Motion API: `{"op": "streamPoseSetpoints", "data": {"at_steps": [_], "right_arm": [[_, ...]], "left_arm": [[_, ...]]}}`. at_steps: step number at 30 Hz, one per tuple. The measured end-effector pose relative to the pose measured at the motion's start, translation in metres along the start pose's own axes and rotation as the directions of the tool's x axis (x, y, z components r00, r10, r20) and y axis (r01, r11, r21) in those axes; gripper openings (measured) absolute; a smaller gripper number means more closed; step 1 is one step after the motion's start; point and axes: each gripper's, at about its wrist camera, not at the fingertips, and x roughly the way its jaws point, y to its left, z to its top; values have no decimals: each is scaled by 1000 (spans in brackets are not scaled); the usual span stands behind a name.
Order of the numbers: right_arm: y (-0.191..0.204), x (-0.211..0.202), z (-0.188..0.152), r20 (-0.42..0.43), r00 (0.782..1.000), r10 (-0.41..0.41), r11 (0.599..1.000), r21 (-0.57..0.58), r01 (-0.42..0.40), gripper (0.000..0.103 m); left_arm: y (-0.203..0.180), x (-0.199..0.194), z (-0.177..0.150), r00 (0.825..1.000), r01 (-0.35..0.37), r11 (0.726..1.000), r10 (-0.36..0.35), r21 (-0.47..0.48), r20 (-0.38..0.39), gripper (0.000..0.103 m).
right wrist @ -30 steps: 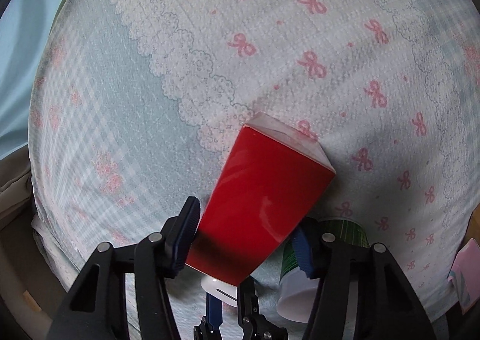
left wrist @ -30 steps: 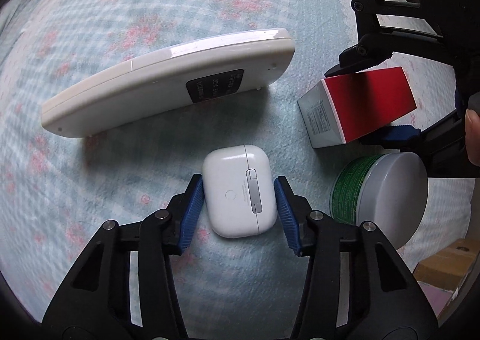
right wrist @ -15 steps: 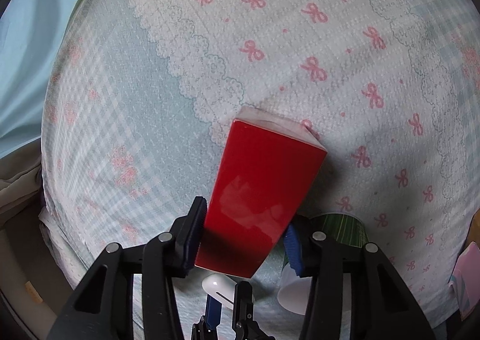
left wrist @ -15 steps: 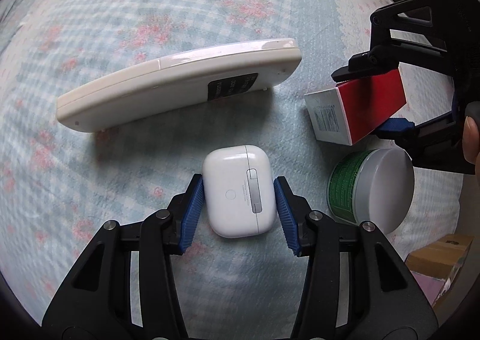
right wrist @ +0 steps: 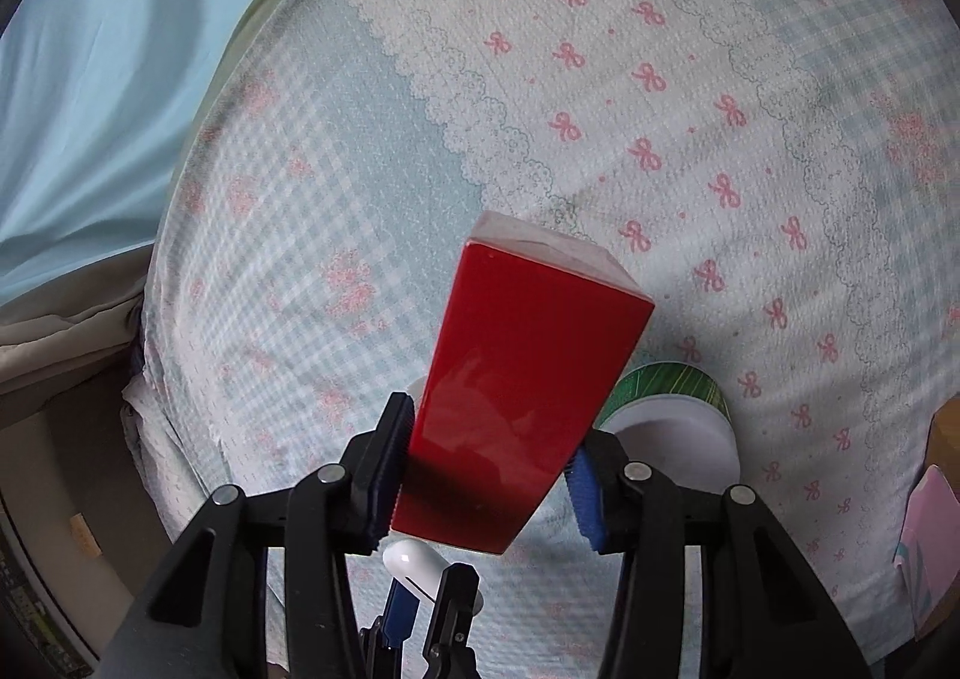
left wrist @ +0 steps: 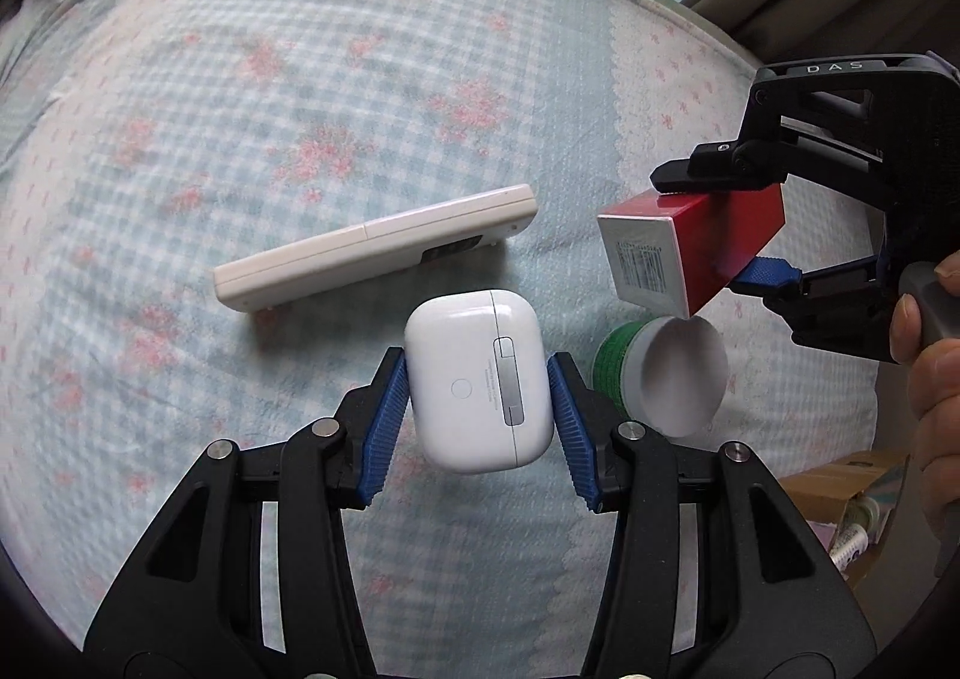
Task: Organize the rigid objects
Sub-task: 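Carry the earbud case with the left tool while the right tool carries the red box to the box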
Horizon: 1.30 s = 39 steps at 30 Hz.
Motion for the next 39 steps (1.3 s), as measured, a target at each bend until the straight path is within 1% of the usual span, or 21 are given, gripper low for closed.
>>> {"op": "streamPoseSetpoints", "data": {"at_steps": [5, 10, 16, 19, 22, 27, 32, 39], "right_arm": [[3, -40, -20, 27, 998, 52, 997, -62, -50, 44], [2, -90, -41, 50, 994, 93, 985, -152, -84, 44], [-27, -161, -65, 97, 986, 138, 968, -224, -113, 44], [-52, -193, -72, 127, 982, 140, 966, -235, -108, 44], [-87, -222, -80, 154, 980, 126, 971, -223, -89, 44], [-155, -261, -90, 202, 975, 92, 986, -154, -61, 44], [-211, -286, -97, 230, 970, 72, 993, -105, -48, 44], [-273, -304, -103, 245, 969, 41, 998, -50, -30, 44]], "left_arm": [[-17, -39, -2, 1000, 19, 997, -20, 69, 13, 44], [-45, -78, -9, 998, 39, 987, -44, 153, 33, 44], [-93, -125, -24, 993, 72, 969, -93, 237, 78, 44], [-115, -143, -35, 988, 102, 959, -129, 264, 89, 44], [-139, -158, -50, 983, 122, 948, -155, 293, 94, 44], [-180, -174, -78, 977, 155, 928, -196, 339, 90, 44], [-218, -179, -105, 971, 186, 906, -230, 379, 72, 44], [-266, -173, -136, 969, 206, 878, -243, 433, 32, 44]]}}
